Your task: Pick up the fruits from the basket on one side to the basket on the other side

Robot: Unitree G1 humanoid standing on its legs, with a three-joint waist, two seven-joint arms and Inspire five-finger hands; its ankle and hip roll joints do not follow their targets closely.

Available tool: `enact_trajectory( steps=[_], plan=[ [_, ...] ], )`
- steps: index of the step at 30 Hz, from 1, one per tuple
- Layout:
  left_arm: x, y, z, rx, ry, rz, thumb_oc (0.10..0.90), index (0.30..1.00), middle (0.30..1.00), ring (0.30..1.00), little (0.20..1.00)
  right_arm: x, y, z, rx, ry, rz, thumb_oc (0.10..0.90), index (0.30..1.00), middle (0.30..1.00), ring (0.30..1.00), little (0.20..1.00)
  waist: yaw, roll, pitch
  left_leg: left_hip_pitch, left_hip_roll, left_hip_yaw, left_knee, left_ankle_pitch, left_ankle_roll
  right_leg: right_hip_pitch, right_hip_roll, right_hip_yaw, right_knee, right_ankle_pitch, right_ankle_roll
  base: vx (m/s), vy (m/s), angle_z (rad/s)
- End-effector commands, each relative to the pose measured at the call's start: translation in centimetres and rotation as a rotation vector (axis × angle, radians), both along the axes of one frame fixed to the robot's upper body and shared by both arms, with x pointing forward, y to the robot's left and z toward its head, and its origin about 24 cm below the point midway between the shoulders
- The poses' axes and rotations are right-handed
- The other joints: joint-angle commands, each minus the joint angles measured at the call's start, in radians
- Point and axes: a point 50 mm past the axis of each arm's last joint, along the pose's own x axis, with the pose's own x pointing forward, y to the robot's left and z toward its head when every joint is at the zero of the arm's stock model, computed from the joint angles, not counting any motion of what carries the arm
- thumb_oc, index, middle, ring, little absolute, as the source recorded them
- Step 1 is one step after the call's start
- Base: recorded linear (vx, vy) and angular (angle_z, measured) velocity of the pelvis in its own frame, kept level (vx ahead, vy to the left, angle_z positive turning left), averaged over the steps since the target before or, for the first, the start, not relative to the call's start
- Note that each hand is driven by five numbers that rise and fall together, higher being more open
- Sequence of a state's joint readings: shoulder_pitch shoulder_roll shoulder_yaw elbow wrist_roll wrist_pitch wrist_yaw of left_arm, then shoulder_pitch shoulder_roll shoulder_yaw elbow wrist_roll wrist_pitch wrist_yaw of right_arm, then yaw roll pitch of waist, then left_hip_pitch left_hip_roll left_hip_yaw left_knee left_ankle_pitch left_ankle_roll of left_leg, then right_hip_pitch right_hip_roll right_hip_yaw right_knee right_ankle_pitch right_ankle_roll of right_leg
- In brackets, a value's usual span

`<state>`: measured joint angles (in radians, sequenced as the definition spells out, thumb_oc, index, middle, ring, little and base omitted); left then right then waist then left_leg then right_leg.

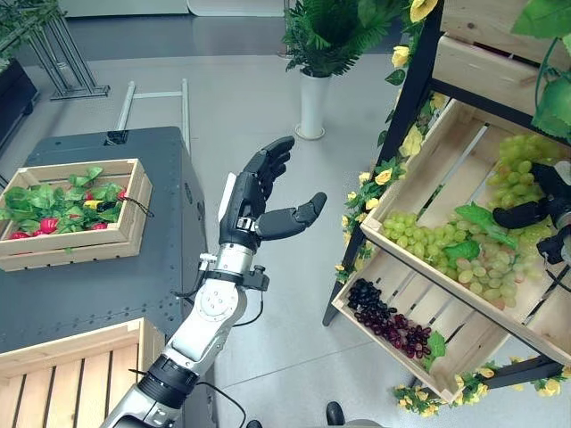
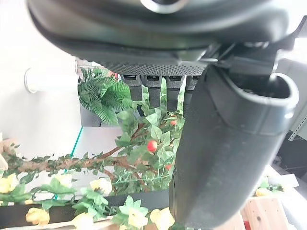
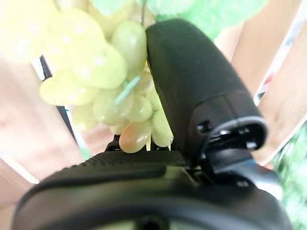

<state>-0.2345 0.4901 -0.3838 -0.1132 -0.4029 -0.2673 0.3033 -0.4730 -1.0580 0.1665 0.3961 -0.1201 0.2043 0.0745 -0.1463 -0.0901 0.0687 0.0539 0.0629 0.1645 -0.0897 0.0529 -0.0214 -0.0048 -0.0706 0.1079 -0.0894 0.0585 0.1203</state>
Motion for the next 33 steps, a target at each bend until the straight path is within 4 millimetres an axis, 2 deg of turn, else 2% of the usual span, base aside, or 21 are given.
enact_trajectory(
  steps=[1,7,11,18,21,28,33],
  plan=[
    [0.5,-1.2,5.6,0.016,-0.275,-0.070,0.800,0.900,0.900,0.900,0.900,-1.4,-2.5,4.2,-0.242,-0.026,-0.082,0.800,0.900,0.900,0.900,0.900,-0.014,-0.004,-0.047,-0.004,0.054,-0.053,0.002,-0.049,-0.011,-0.008,0.045,-0.026,0.004,0.043,-0.044,-0.01,0.005,-0.12],
    [0.4,-0.9,5.7,0.009,-0.280,-0.051,0.800,0.900,0.900,0.900,0.900,-2.0,-0.5,6.1,-0.226,-0.218,-0.025,0.800,0.900,0.900,0.900,0.900,-0.045,0.007,-0.045,0.002,0.057,-0.035,0.002,-0.056,-0.009,-0.011,0.051,-0.002,0.008,0.039,-0.042,-0.01,0.013,-0.08],
    [0.2,-0.5,5.9,0.006,-0.288,-0.035,0.800,0.900,0.900,0.900,0.900,-2.7,0.8,5.9,-0.242,-0.283,0.011,0.800,0.900,0.900,0.900,0.900,-0.062,0.017,-0.041,0.006,0.057,-0.026,0.002,-0.061,-0.006,-0.012,0.053,0.010,0.008,0.036,-0.041,-0.02,0.022,-0.09],
    [0.1,-0.1,5.9,0.002,-0.283,-0.004,0.800,0.900,0.900,0.900,0.900,-4.1,1.6,6.4,-0.216,-0.446,0.013,0.800,0.900,0.900,0.900,0.900,-0.080,0.033,-0.041,0.017,0.058,-0.004,0.002,-0.068,-0.003,-0.011,0.055,0.026,0.010,0.034,-0.039,0.00,0.023,-0.08],
    [0.0,0.1,6.0,-0.007,-0.287,0.013,0.800,0.900,0.900,0.900,0.900,-4.8,2.9,7.1,-0.137,-0.553,0.081,0.800,0.900,0.900,0.900,0.900,-0.089,0.045,-0.038,0.022,0.059,0.004,0.002,-0.072,-0.002,-0.012,0.055,0.032,0.013,0.031,-0.038,0.00,0.032,-0.10],
    [0.0,0.1,5.6,-0.032,-0.281,0.007,0.800,0.900,0.900,0.900,0.900,-5.8,7.8,7.9,-0.045,-0.790,0.365,0.800,0.900,0.900,0.900,0.900,-0.077,0.062,-0.035,0.031,0.056,0.000,0.002,-0.077,0.002,-0.006,0.052,0.027,0.019,0.022,-0.040,0.00,0.000,0.00],
    [-0.1,-0.1,5.3,-0.044,-0.271,-0.008,0.800,0.900,0.900,0.900,0.900,-6.3,9.5,7.9,0.041,-0.881,0.475,0.800,0.900,0.900,0.900,0.900,-0.066,0.070,-0.036,0.033,0.055,-0.005,0.002,-0.078,0.003,-0.002,0.049,0.015,0.020,0.018,-0.040,0.00,0.000,0.00]
  ],
)
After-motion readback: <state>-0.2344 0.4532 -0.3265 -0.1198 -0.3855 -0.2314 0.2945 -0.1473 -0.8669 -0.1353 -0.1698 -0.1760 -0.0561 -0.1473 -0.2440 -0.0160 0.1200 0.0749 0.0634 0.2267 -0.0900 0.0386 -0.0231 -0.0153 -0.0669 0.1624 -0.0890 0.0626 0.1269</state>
